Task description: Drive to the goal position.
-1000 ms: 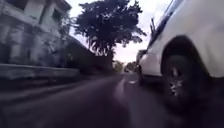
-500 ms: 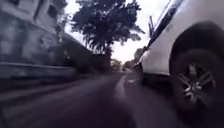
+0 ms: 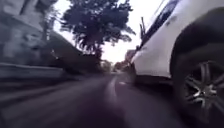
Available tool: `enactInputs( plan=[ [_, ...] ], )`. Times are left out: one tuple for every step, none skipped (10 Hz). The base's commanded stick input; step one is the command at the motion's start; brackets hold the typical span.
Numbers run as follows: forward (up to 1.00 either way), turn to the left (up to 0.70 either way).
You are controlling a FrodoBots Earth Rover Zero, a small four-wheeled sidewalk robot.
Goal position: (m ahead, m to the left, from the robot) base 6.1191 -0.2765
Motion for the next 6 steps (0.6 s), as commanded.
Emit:
enactInputs(
  plan=[
    [0.70,0.00],
    [0.70,0.00],
    [0.70,0.00],
    [0.70,0.00],
    [0.70,0.00],
    [0.70,0.00]
  ],
)
